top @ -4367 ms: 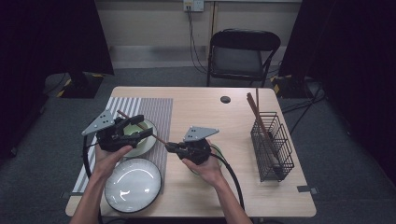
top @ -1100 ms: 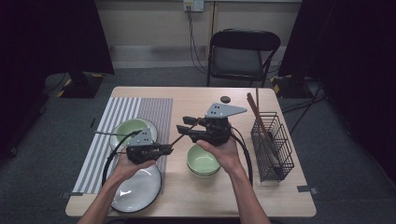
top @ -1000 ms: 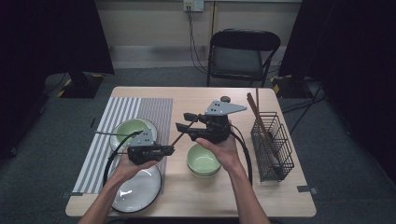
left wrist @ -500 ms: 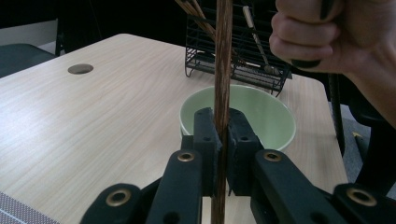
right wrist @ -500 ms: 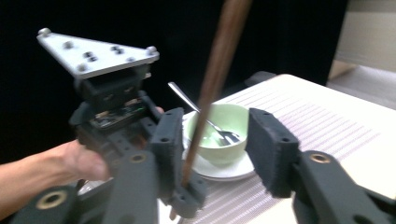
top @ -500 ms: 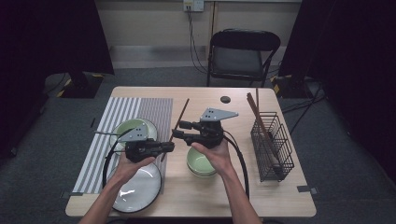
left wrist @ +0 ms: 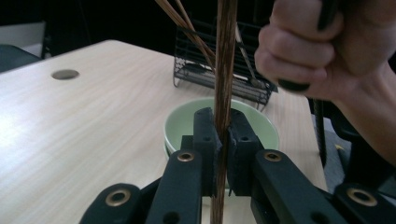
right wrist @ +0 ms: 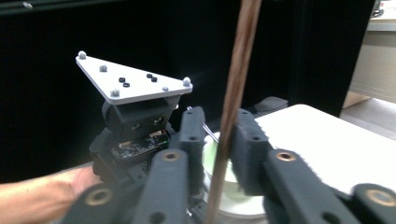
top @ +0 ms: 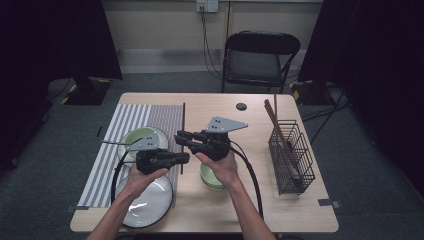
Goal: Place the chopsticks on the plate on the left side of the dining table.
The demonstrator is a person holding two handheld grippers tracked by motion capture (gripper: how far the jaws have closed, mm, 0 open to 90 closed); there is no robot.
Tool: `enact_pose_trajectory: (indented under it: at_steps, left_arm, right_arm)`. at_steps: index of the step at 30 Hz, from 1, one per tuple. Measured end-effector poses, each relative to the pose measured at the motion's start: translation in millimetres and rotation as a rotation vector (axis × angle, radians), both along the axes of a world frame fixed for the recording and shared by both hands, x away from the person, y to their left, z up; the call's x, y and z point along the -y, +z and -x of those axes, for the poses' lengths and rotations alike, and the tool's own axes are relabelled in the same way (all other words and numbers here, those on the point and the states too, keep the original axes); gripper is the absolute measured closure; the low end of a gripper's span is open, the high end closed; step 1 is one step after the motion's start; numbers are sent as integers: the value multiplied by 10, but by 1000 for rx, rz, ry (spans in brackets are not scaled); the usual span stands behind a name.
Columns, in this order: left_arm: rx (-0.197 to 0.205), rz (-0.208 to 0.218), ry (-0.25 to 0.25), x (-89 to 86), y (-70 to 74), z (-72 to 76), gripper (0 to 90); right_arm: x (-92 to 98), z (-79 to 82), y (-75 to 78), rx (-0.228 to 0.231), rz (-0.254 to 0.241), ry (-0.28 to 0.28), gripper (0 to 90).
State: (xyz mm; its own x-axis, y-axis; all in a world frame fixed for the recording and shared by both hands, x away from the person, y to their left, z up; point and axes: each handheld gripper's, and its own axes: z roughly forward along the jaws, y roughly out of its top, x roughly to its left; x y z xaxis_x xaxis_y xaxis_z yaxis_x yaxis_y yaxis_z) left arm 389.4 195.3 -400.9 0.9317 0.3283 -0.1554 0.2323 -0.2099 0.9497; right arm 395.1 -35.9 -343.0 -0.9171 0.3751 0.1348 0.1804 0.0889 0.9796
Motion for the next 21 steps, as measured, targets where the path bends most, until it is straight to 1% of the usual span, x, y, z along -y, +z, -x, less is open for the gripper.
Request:
enact_pose_trajectory:
  at_steps: [1,2,4,6,8,9,10,11,13,14,16,17,19,20,21]
  left_arm:
    - [2,10,-1,-15,12,7,845]
    - [6,14,4,-32,23,13,845]
    - [5,21,10,-69,38,13,845]
    - [-2,32,14,-92,39,2,845]
    - [4,19,11,-86,40,5,843]
    - [2,24,15,-85,41,5,840]
    - [-6,39,8,-86,44,2,809]
    - [-5,48,7,-88,50,4,770]
    - [-5,54,19,-98,65,4,731]
    - [-5,61,16,-106,67,0,726]
    - [-5,60,24,-126,67,-5,754]
    - [-15,72,18,-132,60,-14,760]
    - [-16,59,19,-131,54,-17,776]
    - [-11,47,19,-123,49,-15,775]
    - [-11,42,18,-111,46,-13,776]
  right_arm:
    - [-13,-4,-6,-8,-11,3,720]
    - [-26,-7,-13,-14,-19,4,720]
    - [-42,-1,-20,-13,-18,1,727]
    - [-57,3,-25,-17,-8,16,790]
    - [-67,2,-32,-22,3,12,847]
    - [-65,-4,-31,-31,5,17,850]
    - [-64,-16,-32,-38,-3,21,850]
    - [-59,-23,-30,-46,-1,13,851]
    - [-47,-36,-34,-56,7,14,852]
    - [-45,-38,-37,-62,8,15,852]
    - [-39,-35,-43,-62,24,6,853]
    - [-36,-37,-47,-66,22,11,853]
    - [-35,-37,-55,-70,17,17,853]
    - [-36,-36,-57,-75,4,26,853]
    - [-41,-30,-54,-71,3,28,853]
